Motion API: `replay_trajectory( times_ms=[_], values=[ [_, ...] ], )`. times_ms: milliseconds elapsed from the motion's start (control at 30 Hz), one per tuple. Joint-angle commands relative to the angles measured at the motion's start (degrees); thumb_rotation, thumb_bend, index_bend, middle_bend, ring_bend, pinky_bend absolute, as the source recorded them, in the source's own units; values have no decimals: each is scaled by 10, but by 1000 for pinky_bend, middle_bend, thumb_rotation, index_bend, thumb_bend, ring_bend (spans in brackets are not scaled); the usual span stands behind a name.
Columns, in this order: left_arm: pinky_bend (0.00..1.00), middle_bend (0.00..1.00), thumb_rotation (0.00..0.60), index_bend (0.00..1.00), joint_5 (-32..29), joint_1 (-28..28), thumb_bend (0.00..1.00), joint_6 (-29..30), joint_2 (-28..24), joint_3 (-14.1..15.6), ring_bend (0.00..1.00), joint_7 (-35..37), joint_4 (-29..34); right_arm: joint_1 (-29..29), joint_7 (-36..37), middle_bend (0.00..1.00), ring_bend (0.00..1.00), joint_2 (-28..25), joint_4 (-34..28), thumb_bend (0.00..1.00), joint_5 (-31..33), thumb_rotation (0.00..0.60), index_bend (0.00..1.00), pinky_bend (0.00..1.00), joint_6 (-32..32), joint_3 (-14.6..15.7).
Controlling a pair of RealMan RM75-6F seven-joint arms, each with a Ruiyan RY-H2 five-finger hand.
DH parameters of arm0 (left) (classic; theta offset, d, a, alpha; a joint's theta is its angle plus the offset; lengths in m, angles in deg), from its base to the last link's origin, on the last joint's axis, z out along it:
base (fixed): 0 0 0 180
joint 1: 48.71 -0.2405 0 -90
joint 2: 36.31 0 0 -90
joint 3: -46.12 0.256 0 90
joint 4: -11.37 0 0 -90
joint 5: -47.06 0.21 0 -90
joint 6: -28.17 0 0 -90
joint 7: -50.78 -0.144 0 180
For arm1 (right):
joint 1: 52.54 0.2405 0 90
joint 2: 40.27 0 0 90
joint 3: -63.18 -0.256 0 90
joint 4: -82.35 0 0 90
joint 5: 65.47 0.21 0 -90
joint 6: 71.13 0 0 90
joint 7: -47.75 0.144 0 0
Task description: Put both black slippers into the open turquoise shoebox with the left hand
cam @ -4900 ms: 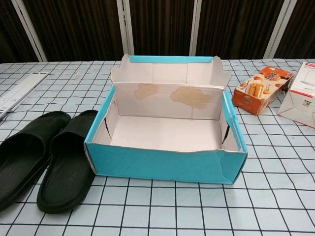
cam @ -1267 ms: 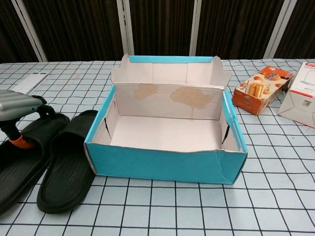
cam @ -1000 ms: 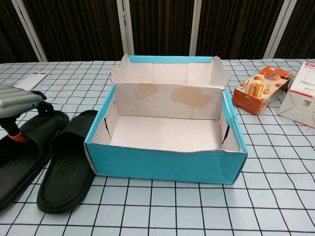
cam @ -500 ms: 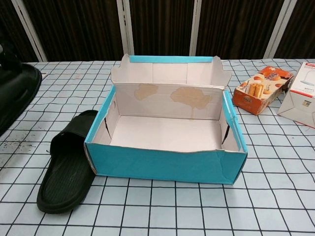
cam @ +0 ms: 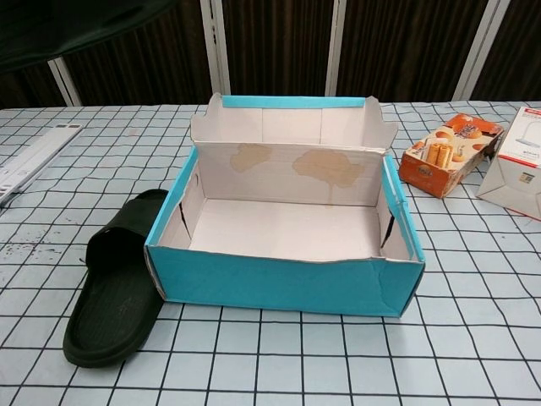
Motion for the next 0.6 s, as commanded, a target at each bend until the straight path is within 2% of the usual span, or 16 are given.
replay_trajectory(
  times_ms=[33, 200, 367, 600],
  values=[
    [217, 487, 600, 500, 132, 107, 478, -129, 56, -16, 109, 28, -88, 0, 7, 202, 291, -2, 0, 233, -2, 600, 116, 331, -2, 1],
    [217, 501, 600, 514, 220, 160, 481, -177, 132, -10, 119, 111, -168, -1, 13, 202, 292, -4, 1, 233, 2, 600, 116, 331, -3, 0],
    [217, 500, 600, 506, 281, 194, 481, -221, 170, 9, 120, 150, -225, -3, 22, 202, 292, -6, 5, 234, 8, 600, 116, 331, -4, -1],
    [217, 502, 600, 505, 316, 188, 483, -190, 239, 14, 135, 199, -298, -7, 36, 202, 292, -9, 6, 233, 5, 600, 115, 331, -1, -1]
  ],
)
